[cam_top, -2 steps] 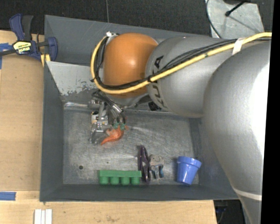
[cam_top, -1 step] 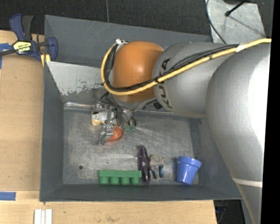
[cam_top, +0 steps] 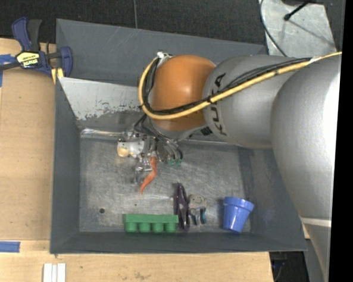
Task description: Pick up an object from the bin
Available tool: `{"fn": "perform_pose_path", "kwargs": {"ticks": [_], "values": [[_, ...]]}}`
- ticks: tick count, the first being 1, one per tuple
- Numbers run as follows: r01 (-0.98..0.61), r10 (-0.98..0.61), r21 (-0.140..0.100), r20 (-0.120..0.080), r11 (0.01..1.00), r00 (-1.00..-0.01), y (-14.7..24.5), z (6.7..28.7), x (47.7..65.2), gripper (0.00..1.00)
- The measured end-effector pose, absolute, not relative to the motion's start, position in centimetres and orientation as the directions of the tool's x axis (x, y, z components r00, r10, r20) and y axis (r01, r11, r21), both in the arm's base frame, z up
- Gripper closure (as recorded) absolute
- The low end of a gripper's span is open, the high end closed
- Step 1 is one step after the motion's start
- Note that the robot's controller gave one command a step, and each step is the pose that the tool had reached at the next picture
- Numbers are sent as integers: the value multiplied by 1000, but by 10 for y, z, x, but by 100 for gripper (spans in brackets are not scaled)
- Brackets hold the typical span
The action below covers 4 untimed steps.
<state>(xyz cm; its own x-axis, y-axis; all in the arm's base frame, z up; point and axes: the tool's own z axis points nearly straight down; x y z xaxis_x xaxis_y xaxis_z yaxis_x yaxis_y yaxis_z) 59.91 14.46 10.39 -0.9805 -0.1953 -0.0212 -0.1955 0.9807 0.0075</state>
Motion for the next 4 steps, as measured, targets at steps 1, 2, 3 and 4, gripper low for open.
{"fn": "perform_pose_path", "kwargs": {"ticks": [1, 2, 3, 4], "values": [[-408, -408, -1, -5, 913, -913, 119, 112, 610, 0], [-368, -368, -1, -42, 930, -929, 114, 87, 602, 0], [-364, -364, -1, -52, 931, -930, 116, 93, 606, 100], [-364, -363, -1, -51, 932, -930, 116, 93, 605, 100]]}}
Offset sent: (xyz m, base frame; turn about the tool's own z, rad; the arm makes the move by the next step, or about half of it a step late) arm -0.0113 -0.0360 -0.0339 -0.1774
